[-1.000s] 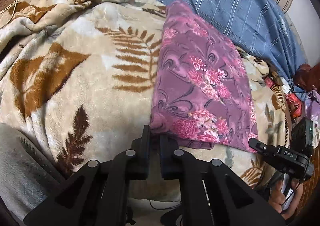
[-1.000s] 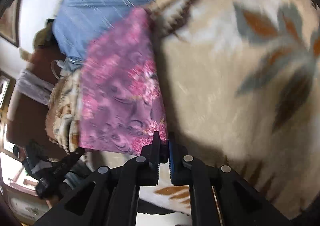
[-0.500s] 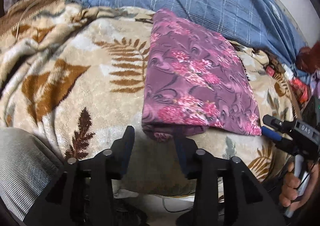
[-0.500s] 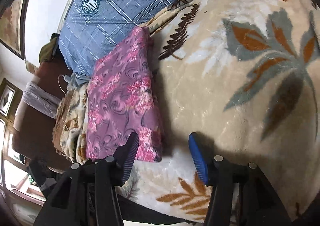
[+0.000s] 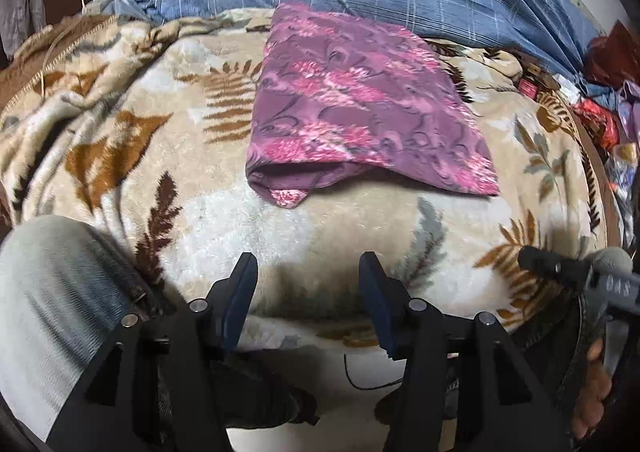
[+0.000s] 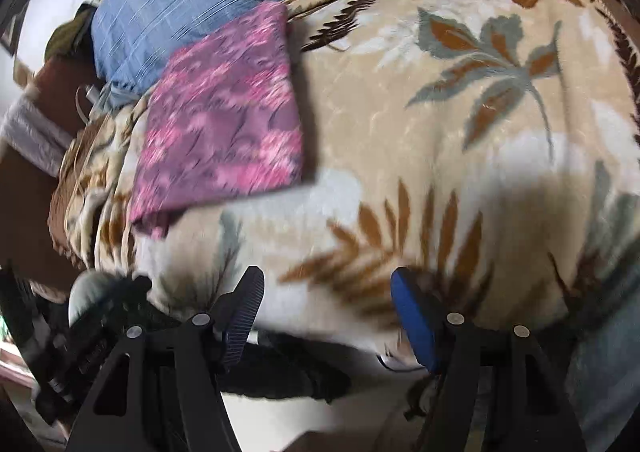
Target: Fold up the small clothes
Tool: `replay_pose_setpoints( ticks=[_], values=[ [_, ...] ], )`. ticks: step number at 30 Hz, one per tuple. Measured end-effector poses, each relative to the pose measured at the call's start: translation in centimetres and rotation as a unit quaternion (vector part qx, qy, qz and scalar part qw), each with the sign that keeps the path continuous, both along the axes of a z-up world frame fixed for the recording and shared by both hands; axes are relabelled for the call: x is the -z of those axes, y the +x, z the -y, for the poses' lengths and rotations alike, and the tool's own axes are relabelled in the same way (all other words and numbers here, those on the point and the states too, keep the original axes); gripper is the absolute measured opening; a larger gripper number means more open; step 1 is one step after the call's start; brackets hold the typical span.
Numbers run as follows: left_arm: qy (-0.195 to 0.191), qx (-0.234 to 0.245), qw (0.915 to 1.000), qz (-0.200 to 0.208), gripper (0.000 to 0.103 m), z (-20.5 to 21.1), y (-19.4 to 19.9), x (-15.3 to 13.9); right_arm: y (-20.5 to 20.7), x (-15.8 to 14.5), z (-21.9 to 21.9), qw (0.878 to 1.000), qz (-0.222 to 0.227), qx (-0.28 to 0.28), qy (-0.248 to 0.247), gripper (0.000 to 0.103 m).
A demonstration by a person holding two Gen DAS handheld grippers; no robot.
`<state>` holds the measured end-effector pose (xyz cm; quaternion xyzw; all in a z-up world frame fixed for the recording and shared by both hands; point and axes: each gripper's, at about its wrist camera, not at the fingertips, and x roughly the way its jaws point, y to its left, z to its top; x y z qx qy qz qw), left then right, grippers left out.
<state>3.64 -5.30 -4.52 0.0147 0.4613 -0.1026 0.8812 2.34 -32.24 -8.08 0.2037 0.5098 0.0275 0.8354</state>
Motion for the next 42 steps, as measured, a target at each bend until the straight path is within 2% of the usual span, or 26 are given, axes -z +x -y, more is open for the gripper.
replay_pose_setpoints(
  ticks=[6, 11, 18, 23, 31, 42],
  values=[
    [0.014, 0.014, 0.9997, 0.013, 0.052, 0.7, -1.7, -3.4, -3.7, -4.3, -1.2, 0.999, 0.01, 0.0, -0.042, 0.069],
    [0.014, 0.016, 0.9994, 0.026, 0.053, 0.3, -3.2, -6.4, -6.1, -8.7, -2.6, 0.996, 0.053, -0.012, -0.072, 0.075],
    [0.005, 0.002, 0.9989, 0.047, 0.057, -0.8, -4.4, -10.2, -6.5, -12.9, -5.1, 0.99, 0.1, -0.029, -0.094, 0.078],
    [0.003, -0.011, 0.9977, 0.067, 0.062, -1.5, -5.5, -12.6, -6.5, -15.4, -6.3, 0.987, 0.129, -0.028, -0.092, 0.08],
    [-0.006, -0.041, 0.995, 0.09, 0.068, -3.6, -6.5, -15.0, -6.1, -17.5, -8.5, 0.981, 0.154, -0.041, -0.114, 0.084],
    [0.003, -0.046, 0.9948, 0.091, 0.068, -3.2, -6.6, -14.9, -6.3, -18.1, -8.9, 0.978, 0.16, -0.033, -0.13, 0.086]
  ],
)
